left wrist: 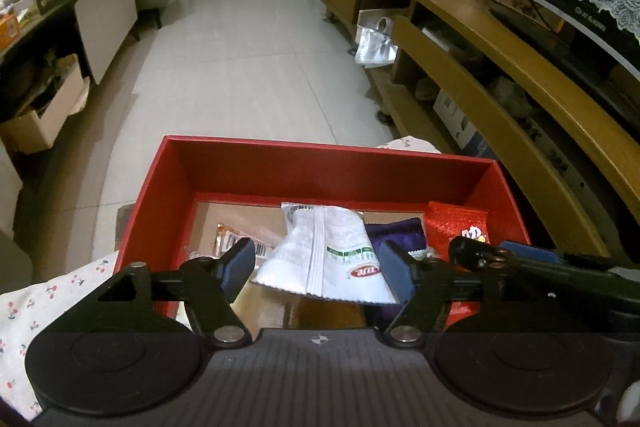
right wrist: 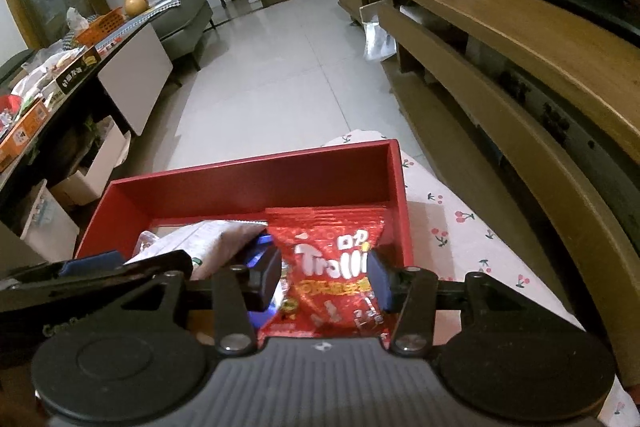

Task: Organize snacks
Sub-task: 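Open both tools to drop the white pouch and Trolli bag into the box, then grasp the gold foil pastry pack with the left tool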

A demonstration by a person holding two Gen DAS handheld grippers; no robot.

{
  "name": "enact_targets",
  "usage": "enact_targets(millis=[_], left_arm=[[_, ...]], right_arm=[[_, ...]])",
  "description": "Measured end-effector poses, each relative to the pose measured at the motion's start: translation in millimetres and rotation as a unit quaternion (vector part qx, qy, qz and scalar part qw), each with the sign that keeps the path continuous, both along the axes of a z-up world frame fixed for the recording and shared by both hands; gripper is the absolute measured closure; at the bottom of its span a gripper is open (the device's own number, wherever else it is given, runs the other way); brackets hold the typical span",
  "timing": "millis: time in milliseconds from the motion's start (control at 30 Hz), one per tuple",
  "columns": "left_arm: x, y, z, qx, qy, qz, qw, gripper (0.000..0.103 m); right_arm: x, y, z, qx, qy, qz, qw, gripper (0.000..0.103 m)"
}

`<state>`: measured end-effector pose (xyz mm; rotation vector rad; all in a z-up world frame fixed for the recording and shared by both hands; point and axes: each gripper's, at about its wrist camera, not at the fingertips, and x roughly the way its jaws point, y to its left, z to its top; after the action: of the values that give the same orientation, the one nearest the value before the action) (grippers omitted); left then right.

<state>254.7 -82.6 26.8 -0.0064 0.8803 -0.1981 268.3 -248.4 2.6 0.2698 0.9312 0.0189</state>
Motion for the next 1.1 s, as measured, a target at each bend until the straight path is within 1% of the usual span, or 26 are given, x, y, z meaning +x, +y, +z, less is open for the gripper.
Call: enact_targets(millis=[133,267,433,500,600,733,900,1100], left_arm=[[-7,5,3,-0.011,0.006,0.003,0.9999,0.025],[-16,11,12,-0.021,0.007,0.004,0.9997,0.025],[-35,14,24,-0.028,0.0,0.002,0.9996,0.023],[-43,15,26,-0.026,0.001,0.001,0.9997,0.023],[-56,20,28,-0.033,0.003,0.001,0.9994,0.022],[-72,25,24,-0.035,0.012,0.004,0.9993,0.022],[-88,38,15,-0.042,0.036,0.013,0.9984,0.022],[-111,57,-4,-0.038,0.065,0.026,0.9968,0.021]], right_arm=[[-5,-1,7,0.004,-0.005,0.002,1.0,0.049],[-12,-1,19,0.009,-0.015,0.003,1.0,0.044],[-29,0,33,0.005,-0.025,0.008,1.0,0.044],[-36,0,36,0.008,-0.025,0.009,1.0,0.044],[-52,3,38,0.005,-0.021,0.015,1.0,0.044],[-74,9,38,-0.008,-0.011,0.028,1.0,0.044],[-100,16,35,-0.016,0.006,0.046,0.999,0.044],[-122,28,24,-0.028,0.035,0.069,0.997,0.044]])
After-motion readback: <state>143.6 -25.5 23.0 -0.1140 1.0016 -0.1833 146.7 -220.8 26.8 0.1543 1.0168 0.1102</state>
